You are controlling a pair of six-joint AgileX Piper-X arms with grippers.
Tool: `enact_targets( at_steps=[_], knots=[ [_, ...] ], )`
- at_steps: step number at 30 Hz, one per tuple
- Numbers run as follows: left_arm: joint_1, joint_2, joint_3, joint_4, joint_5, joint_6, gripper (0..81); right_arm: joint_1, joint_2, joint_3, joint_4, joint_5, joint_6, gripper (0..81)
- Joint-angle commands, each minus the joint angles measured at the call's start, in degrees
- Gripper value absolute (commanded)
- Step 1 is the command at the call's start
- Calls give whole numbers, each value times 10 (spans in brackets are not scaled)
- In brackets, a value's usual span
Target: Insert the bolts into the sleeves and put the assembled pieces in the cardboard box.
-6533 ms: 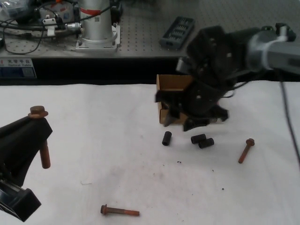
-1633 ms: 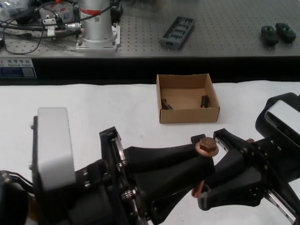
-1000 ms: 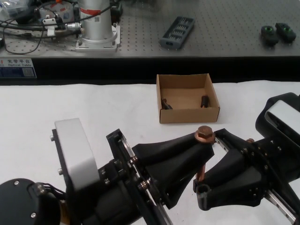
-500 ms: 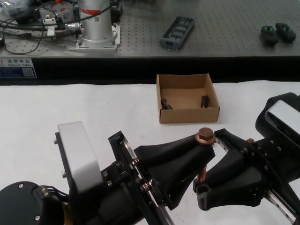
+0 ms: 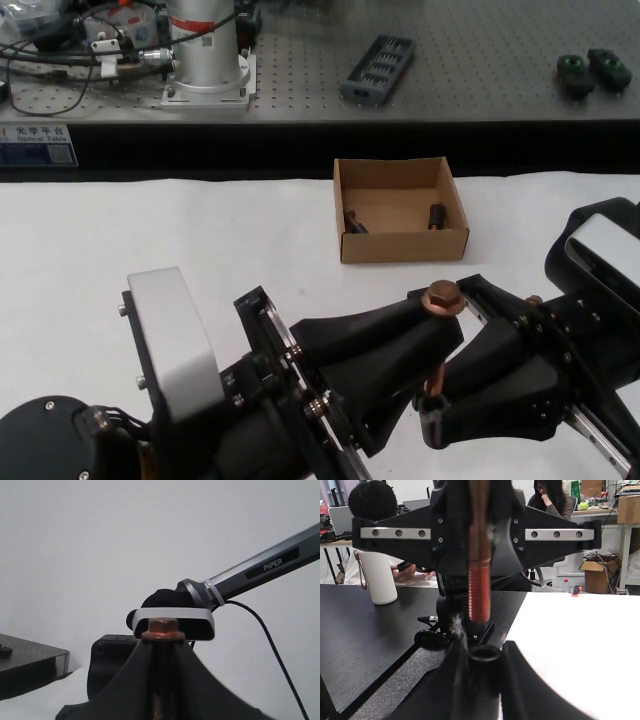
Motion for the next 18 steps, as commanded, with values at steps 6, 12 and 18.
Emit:
enact_targets(
  at_steps=[6, 12, 18],
  knots=[
    [-3, -2, 13, -7, -28, 12, 6, -3, 1, -5, 2, -11, 2, 53],
    [-3, -2, 15, -8, -32, 12, 6, -3, 1, -8, 2, -11, 2, 53],
    [-6, -2, 15, -10, -32, 8, 6, -3, 1, -8, 2, -11, 2, 53]
  ],
)
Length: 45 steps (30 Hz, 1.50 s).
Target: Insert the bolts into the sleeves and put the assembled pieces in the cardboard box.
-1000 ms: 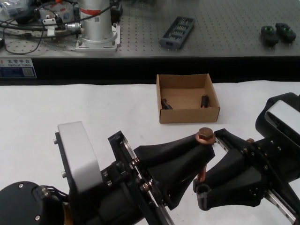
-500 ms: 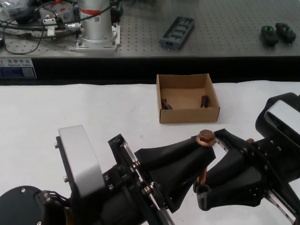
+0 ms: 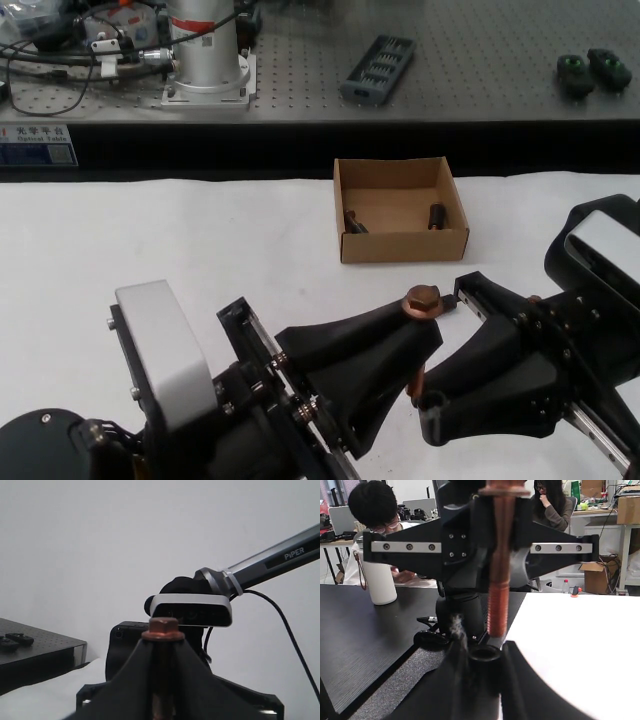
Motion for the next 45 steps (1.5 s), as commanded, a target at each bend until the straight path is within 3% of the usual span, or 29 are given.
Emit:
enact_targets(
  at_steps=[1, 45],
  knots=[
    [-8, -2, -1, -11, -3, -1, 6, -3, 1, -5, 2, -11, 0, 53],
    [-18, 99, 0, -117, -9, -37, 6, -3, 1, -9, 5, -11, 0, 53]
  ],
)
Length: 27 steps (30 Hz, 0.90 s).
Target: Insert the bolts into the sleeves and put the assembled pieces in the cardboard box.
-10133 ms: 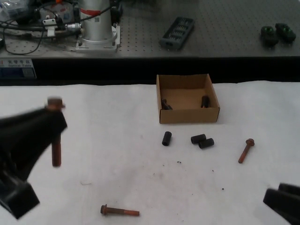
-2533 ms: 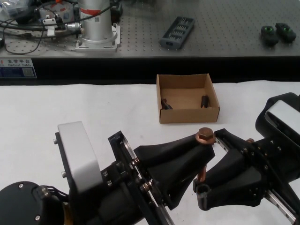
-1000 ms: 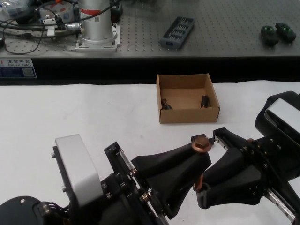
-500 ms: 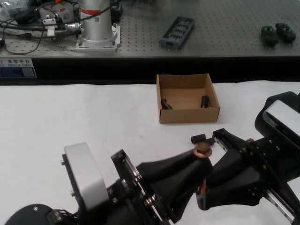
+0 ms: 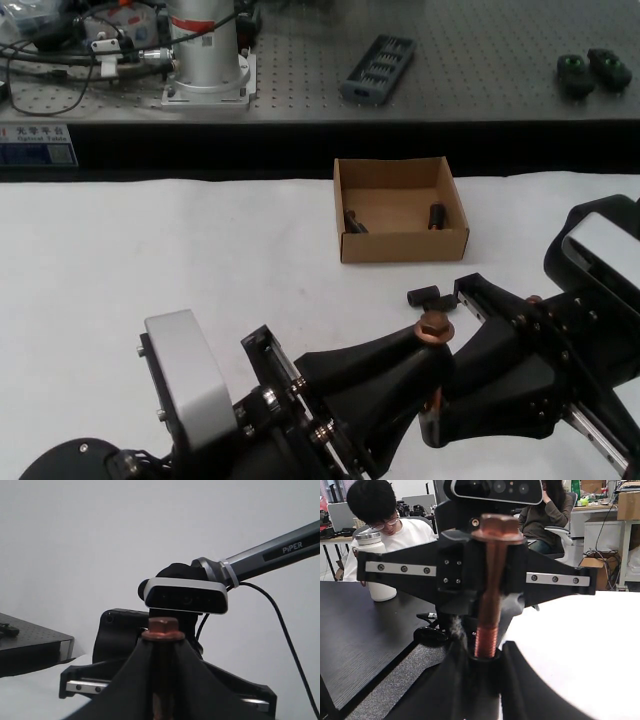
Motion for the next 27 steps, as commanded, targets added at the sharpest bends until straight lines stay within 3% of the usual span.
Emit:
enact_targets(
  at_steps=[1, 10, 27],
  knots=[
    [-5, 3, 2, -11, 5, 0, 6, -3, 0, -8, 5, -18, 0, 53],
    [-26, 3, 29, -11, -16, 43, 6, -4, 0, -17, 5, -18, 18, 53],
    [-25, 3, 30, -11, -20, 47, 6, -4, 0, -17, 5, -18, 27, 53]
  ],
)
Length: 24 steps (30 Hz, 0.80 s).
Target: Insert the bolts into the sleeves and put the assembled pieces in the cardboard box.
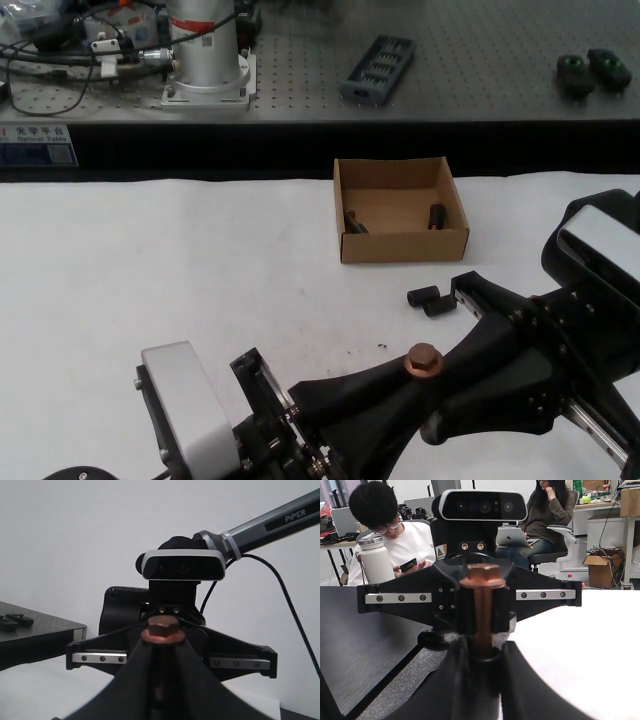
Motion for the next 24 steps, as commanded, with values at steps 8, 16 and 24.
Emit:
enact_targets(
  at_steps=[8, 16, 24],
  knots=[
    [-4, 0, 6, 9, 3, 27, 6, -5, 0, -9, 7, -17, 5, 53],
    [-4, 0, 6, 12, 3, 34, 155, -5, 0, -9, 11, -17, 5, 53],
    [-4, 0, 6, -10, 3, 34, 524, -5, 0, -9, 11, -17, 5, 53]
  ],
)
